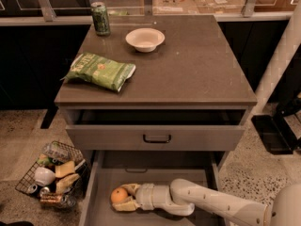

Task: Place orange into middle drawer

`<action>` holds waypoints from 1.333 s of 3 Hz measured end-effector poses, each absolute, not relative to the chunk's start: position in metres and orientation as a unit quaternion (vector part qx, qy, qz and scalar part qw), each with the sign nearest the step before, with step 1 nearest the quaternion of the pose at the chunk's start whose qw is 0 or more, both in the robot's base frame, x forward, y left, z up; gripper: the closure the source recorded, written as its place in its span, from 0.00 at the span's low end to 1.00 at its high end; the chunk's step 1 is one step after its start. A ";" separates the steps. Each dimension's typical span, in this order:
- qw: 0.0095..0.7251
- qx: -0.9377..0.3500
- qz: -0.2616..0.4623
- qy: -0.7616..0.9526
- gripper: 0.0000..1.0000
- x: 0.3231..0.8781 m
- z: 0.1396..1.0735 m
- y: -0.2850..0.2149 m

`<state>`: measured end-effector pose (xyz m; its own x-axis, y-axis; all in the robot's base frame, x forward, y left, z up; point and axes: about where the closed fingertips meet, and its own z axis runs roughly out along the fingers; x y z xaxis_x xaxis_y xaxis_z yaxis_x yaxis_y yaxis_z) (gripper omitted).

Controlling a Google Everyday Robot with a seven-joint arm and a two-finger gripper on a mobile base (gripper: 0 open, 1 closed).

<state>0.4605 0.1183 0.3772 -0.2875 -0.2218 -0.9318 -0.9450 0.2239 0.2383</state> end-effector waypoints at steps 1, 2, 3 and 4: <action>0.405 -0.438 0.441 0.671 0.85 0.459 0.375 0.119; 0.405 -0.438 0.442 0.670 0.61 0.458 0.375 0.120; 0.404 -0.439 0.443 0.669 0.39 0.457 0.375 0.122; 0.404 -0.439 0.444 0.669 0.15 0.456 0.376 0.123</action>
Offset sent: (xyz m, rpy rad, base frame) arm -0.0016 0.0001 -0.0023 -0.0109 0.0002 -0.0021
